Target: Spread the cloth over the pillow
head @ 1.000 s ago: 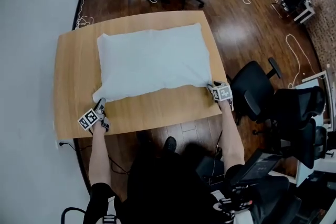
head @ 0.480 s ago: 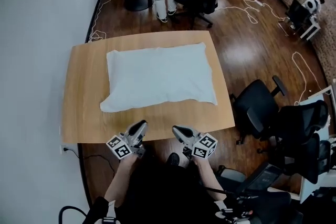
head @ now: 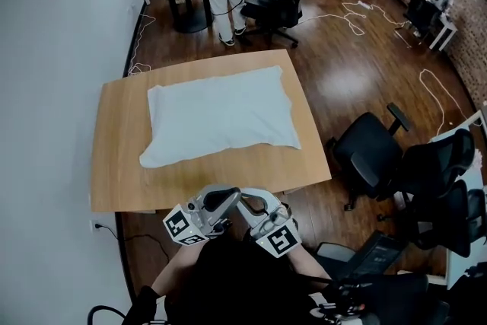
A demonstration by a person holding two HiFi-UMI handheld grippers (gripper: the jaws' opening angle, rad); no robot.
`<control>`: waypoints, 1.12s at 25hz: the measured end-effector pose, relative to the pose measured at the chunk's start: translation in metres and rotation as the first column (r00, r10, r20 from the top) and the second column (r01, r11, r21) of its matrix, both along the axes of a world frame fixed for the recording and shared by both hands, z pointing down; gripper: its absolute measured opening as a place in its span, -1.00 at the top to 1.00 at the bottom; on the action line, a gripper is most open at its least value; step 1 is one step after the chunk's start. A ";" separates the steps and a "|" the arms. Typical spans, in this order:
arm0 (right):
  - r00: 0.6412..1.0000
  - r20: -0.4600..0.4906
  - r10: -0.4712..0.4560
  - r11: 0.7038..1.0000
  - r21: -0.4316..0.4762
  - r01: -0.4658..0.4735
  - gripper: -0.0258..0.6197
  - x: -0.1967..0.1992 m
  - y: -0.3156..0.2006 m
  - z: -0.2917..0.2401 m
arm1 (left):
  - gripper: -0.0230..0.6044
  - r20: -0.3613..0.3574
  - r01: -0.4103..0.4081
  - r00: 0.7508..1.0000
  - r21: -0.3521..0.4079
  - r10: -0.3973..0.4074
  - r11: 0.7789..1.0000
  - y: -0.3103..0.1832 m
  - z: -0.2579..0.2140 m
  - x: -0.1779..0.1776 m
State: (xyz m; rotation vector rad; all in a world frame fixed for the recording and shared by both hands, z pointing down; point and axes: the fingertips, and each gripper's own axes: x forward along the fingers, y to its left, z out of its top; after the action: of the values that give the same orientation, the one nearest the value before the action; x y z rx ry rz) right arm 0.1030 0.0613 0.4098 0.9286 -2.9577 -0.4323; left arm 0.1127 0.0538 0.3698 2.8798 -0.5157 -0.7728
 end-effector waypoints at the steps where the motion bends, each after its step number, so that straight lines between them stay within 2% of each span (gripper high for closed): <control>1: 1.000 -0.017 -0.001 0.999 0.037 0.002 0.95 0.008 0.008 -0.009 | 0.94 0.012 -0.013 1.000 0.041 0.013 0.999 0.010 -0.009 0.009; 4: 0.999 0.000 -0.037 0.998 0.059 0.037 0.94 0.025 0.033 -0.026 | 0.94 0.132 -0.005 0.991 0.173 -0.019 0.985 0.042 -0.024 0.026; 7: 0.996 0.092 -0.017 1.000 0.021 0.015 0.94 0.054 0.049 -0.035 | 0.94 0.247 0.091 0.954 0.303 -0.171 0.949 0.065 -0.030 0.020; 9: 0.993 0.113 0.023 1.000 0.010 -0.024 0.94 0.076 0.053 -0.036 | 0.93 0.316 0.159 0.906 0.363 -0.282 0.918 0.075 -0.032 0.009; 11: 0.993 0.099 0.057 0.998 0.014 -0.059 0.93 0.094 0.054 -0.035 | 0.93 0.382 0.204 0.846 0.412 -0.372 0.888 0.083 -0.036 -0.005; 13: 0.994 0.071 0.083 0.996 0.026 -0.085 0.93 0.108 0.052 -0.033 | 0.93 0.427 0.227 0.792 0.456 -0.436 0.860 0.087 -0.042 -0.018; 14: 0.994 0.058 0.092 0.995 0.033 -0.094 0.92 0.112 0.051 -0.032 | 0.93 0.438 0.234 0.774 0.471 -0.456 0.850 0.087 -0.046 -0.023; 18: 0.995 0.029 0.098 0.993 0.059 -0.100 0.92 0.115 0.052 -0.037 | 0.93 0.447 0.248 0.745 0.503 -0.495 0.828 0.089 -0.058 -0.032; 21: 0.996 0.036 0.080 0.995 0.060 -0.082 0.92 0.107 0.059 -0.040 | 0.93 0.470 0.228 0.722 0.531 -0.508 0.816 0.095 -0.062 -0.029; 26: 0.999 0.022 0.047 0.997 0.060 -0.048 0.92 0.074 0.083 -0.044 | 0.93 0.538 0.180 0.659 0.566 -0.526 0.805 0.112 -0.053 -0.039; 28: 0.999 -0.004 0.041 0.997 0.064 -0.041 0.92 0.060 0.095 -0.048 | 0.93 0.544 0.178 0.649 0.571 -0.532 0.801 0.121 -0.053 -0.050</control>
State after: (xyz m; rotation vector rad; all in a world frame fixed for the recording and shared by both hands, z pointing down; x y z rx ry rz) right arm 0.1629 0.1567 0.3615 0.9908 -2.9299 -0.5302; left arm 0.0625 0.1749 0.3166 3.5343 -1.1773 0.2827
